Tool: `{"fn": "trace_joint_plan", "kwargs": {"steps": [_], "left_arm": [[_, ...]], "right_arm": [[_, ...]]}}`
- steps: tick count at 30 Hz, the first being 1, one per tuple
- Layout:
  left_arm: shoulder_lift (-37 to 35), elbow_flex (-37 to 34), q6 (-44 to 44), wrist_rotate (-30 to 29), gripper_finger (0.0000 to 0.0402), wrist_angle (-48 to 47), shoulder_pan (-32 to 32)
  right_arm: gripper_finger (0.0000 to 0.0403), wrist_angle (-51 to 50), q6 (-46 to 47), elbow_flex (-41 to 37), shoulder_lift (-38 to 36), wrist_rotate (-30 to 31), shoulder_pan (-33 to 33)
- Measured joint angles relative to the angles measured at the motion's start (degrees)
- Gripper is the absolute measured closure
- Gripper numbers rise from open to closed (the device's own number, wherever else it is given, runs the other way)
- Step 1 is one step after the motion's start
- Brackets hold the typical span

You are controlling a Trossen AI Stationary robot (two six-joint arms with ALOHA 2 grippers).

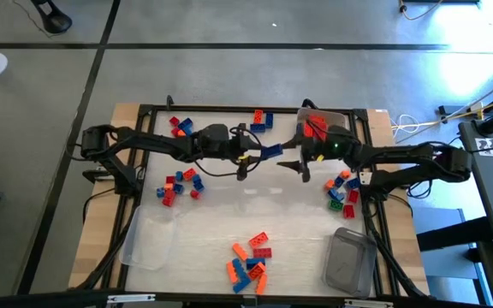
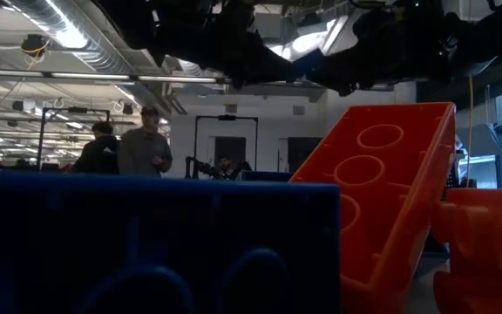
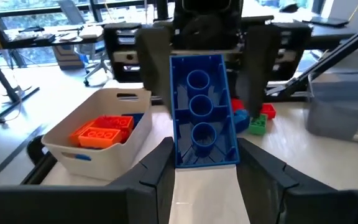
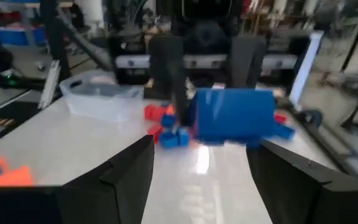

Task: Sort blocks by size
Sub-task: Put the blue game piece into the gray bin

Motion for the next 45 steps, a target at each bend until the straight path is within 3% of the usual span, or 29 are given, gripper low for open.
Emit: {"fn": "trace_joint_plan", "kwargs": {"steps": [5, 18, 27, 39, 45], "left_arm": [[0.02, -0.02, -0.28, 1.5, 0.0273, -0.09, -0.57], [0.04, -0.02, 0.0, 1.61, 0.0271, 0.02, -1.31], [0.04, -0.02, 0.17, 1.59, 0.027, 0.09, -1.33], [0.07, -0.02, -2.09, 1.57, 0.022, -0.09, -0.72], [0.07, -0.02, -2.57, 0.31, 0.0199, -4.84, 1.21]], "right_arm": [[0.015, 4.39, -0.02, 0.01, 2.2, 6.21, 1.8], [0.0154, 8.88, 0.74, 0.08, 3.1, 0.36, 1.99], [0.0265, 8.72, 0.94, 0.08, 3.1, 0.15, 1.97], [0.0256, 7.99, 0.65, 0.1, 3.08, 0.55, 1.97], [0.0263, 4.11, 0.06, 0.12, 0.61, 5.5, 1.91]]}}
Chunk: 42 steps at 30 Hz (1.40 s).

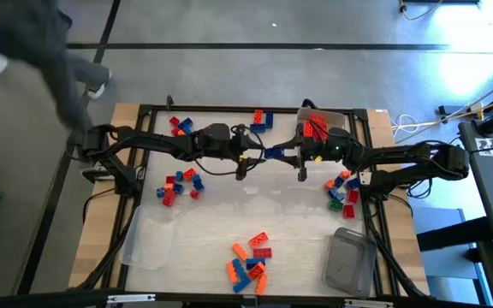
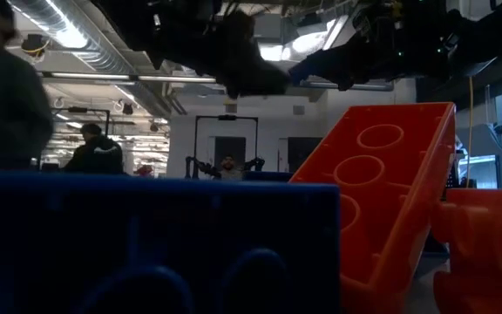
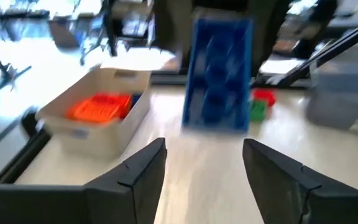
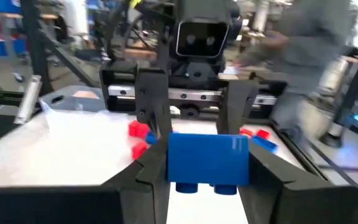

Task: Sort blocks by size
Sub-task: Put the blue game piece into the gray bin

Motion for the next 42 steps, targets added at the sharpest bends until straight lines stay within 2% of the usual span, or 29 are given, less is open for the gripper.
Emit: {"fn": "trace_joint_plan", "kwargs": {"steps": [5, 9, 14, 17, 20, 28, 42], "left_arm": [[0.0, 0.0, 0.6, -5.54, 0.0194, -8.95, 1.61], [0.0, 0.0, 0.6, -10.22, 0.0194, -14.9, 2.48], [0.0, 0.0, 0.4, -13.95, 0.0194, -18.73, 2.55], [0.15, -0.02, 0.29, -13.97, 0.0194, -19.74, 2.53], [0.15, -0.02, 0.04, -13.99, 0.0194, -19.79, 2.4], [0.15, -0.02, 0.05, -14.02, 0.0194, -20.27, 2.38], [0.15, -0.02, 0.16, -14.02, 0.0194, -20.69, 2.38]], "right_arm": [[0.0263, -8.0, -3.09, 0.04, -4.22, 10.29, 0.0], [0.0261, -19.5, -6.14, 2.27, -6.62, 24.56, 0.0], [0.0262, -33.44, -9.23, 6.59, -6.59, 45.33, -0.57], [0.0261, -40.07, -8.62, 8.05, -6.56, 51.52, -2.54], [0.0262, -45.2, -6.13, 8.66, -6.56, 53.54, -5.83], [0.0261, -55.09, 2.32, 8.81, -6.53, 53.29, -16.47], [0.026, -63.16, 8.48, 8.81, -6.14, 41.35, -29.55]]}}
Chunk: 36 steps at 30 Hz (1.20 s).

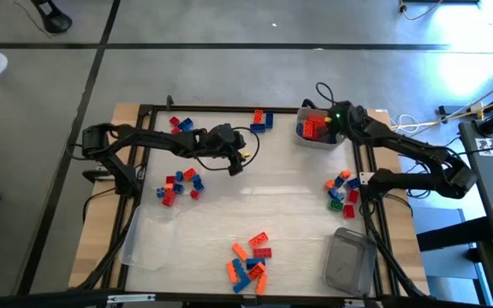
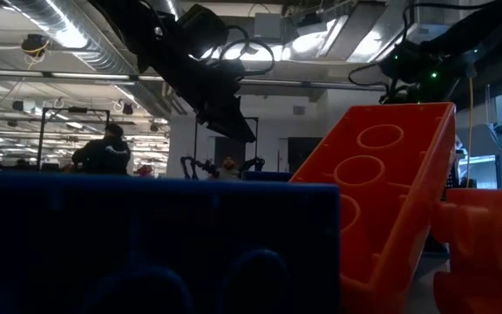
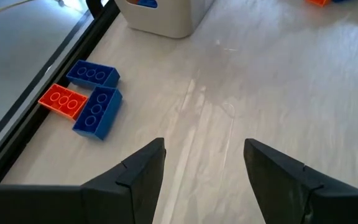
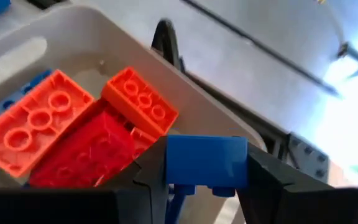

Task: Sort blocks by size
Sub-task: Put the blue game piece into the gray bin

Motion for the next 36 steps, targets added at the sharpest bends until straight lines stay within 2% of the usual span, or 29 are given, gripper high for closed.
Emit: {"fn": "trace_joint_plan", "kwargs": {"steps": [5, 11, 20, 25, 28, 34, 36], "left_arm": [[0.0, 0.0, 0.02, 0.0, 0.0194, 0.02, 0.0], [0.0, 0.0, 0.02, 0.0, 0.0194, 0.04, 0.0], [0.0, 0.0, 0.3, 0.0, 0.0194, 0.07, 0.0], [0.0, 0.0, 0.3, 0.0, 0.0194, 0.07, -0.02], [0.0, 0.0, 0.3, 0.0, 0.0194, 0.07, 0.0], [1.02, 0.0, 0.28, 0.0, 0.0194, 0.64, 0.07], [1.98, 0.01, 0.25, 0.02, 0.0194, 1.64, 0.07]], "right_arm": [[0.0254, -3.18, 2.65, 0.0, 2.11, -0.82, -2.59], [0.0227, -3.4, 2.96, 0.0, 4.17, -5.95, -3.5], [0.0171, -2.61, 4.64, 0.19, 4.17, -5.38, -3.46], [0.0154, -2.3, 3.48, 2.89, 4.14, -5.89, -3.46], [0.0155, -1.47, 2.46, 3.93, 4.11, -8.78, -3.44], [0.0161, 4.52, 2.02, 3.98, 4.11, -20.25, -2.87], [0.0162, 6.87, 1.39, 3.98, 4.11, -22.01, -1.33]]}}
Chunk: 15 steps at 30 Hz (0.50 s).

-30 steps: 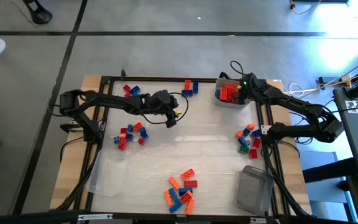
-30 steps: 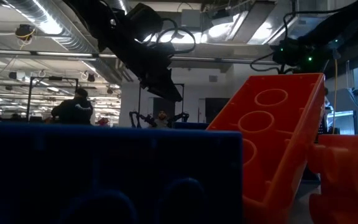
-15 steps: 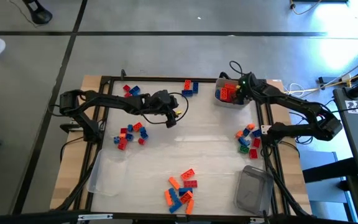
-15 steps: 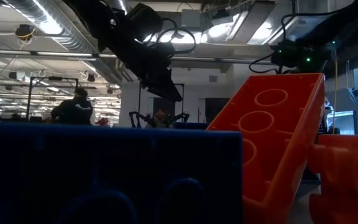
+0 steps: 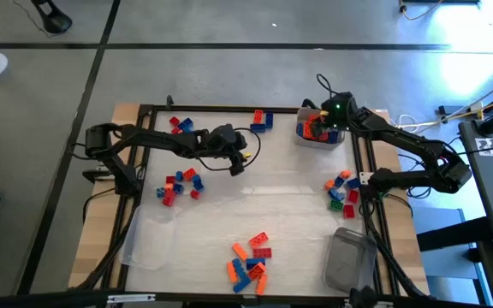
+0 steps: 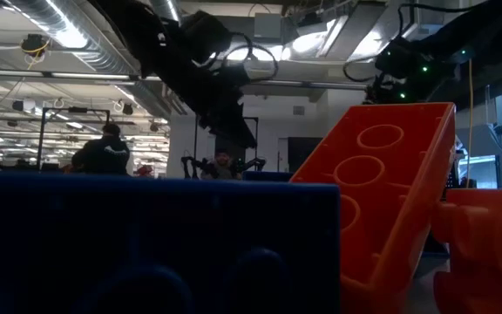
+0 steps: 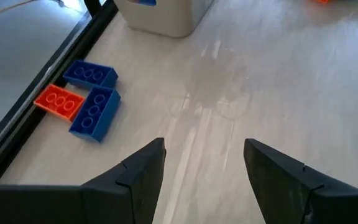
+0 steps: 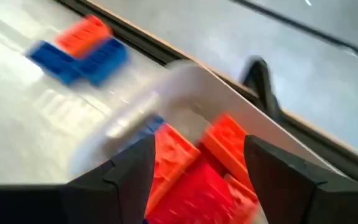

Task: Sort blocks by size
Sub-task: Put the blue game piece into the gray bin

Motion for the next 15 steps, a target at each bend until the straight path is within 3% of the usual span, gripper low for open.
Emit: {"fn": "trace_joint_plan", "kwargs": {"steps": [15], "left_arm": [[4.62, 0.13, 0.47, 0.05, 0.0194, 11.02, 4.48]], "right_arm": [[0.0162, 9.92, -4.02, 0.0, 0.67, -1.39, 15.1]]}}
